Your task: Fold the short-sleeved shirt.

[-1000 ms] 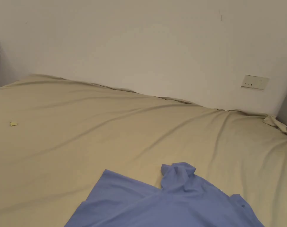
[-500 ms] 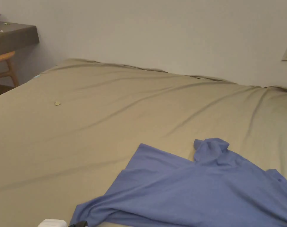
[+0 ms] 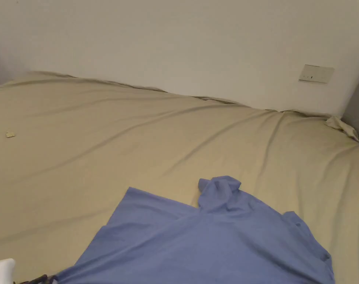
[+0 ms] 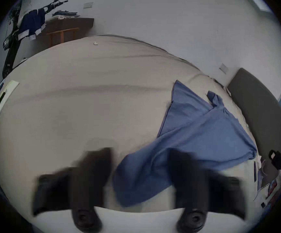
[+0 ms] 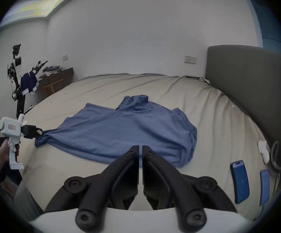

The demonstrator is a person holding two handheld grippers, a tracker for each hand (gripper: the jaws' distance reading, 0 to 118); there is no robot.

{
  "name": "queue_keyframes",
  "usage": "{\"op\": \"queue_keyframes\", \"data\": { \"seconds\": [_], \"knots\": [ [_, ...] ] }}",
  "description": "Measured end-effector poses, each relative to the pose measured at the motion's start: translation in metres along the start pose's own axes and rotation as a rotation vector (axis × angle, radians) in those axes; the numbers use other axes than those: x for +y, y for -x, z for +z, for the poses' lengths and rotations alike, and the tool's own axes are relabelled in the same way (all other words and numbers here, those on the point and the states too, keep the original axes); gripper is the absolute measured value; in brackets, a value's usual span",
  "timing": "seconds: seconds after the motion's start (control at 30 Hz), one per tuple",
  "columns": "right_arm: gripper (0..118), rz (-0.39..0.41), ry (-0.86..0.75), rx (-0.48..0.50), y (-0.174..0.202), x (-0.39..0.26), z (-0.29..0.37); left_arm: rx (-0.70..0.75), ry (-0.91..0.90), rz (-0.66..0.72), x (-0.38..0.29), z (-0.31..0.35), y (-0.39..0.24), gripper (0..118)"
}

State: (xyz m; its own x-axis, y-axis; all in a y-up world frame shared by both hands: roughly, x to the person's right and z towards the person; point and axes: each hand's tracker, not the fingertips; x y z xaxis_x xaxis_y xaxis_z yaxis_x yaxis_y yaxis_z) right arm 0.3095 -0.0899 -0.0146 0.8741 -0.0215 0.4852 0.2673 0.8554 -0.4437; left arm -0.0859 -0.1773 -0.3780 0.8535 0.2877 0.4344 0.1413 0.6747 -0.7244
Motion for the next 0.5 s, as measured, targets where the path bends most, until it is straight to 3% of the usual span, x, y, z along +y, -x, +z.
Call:
{"op": "queue_keyframes", "data": {
  "seconds": [0.03, 0.2, 0.27, 0.33, 0.37, 0.4, 0.43, 0.47, 0.5],
  "knots": [
    [6, 0.004, 0.02, 0.029, -0.003, 0.009, -0.011, 0.006, 0.011, 0.002, -0.001, -0.002, -0.001, 2],
    [6, 0.046, 0.125, 0.131, -0.035, 0.091, -0.118, -0.004, 0.03, 0.002, -0.007, -0.003, 0.001, 2],
    [6, 0.158, 0.199, 0.105, -0.044, 0.131, -0.173, -0.012, 0.036, -0.001, -0.005, -0.001, 0.001, 2],
    [10, 0.241, 0.297, 0.149, -0.053, 0.165, -0.233, -0.015, 0.039, -0.009, -0.003, 0.002, -0.001, 2],
    [29, 0.26, 0.369, 0.172, -0.057, 0.179, -0.264, -0.012, 0.045, -0.021, -0.002, 0.002, -0.002, 2],
    [80, 0.266, 0.459, 0.191, -0.059, 0.192, -0.295, -0.003, 0.045, -0.033, -0.002, 0.003, -0.004, 2],
    [110, 0.26, 0.53, 0.173, -0.059, 0.198, -0.32, -0.001, 0.05, -0.045, 0.0, 0.003, -0.007, 2],
    [118, 0.28, 0.602, 0.14, -0.058, 0.203, -0.348, 0.002, 0.055, -0.054, 0.001, 0.003, -0.008, 2],
    [118, 0.316, 0.615, 0.12, -0.056, 0.203, -0.367, 0.004, 0.059, -0.061, 0.002, 0.002, -0.01, 2]
  ]
}}
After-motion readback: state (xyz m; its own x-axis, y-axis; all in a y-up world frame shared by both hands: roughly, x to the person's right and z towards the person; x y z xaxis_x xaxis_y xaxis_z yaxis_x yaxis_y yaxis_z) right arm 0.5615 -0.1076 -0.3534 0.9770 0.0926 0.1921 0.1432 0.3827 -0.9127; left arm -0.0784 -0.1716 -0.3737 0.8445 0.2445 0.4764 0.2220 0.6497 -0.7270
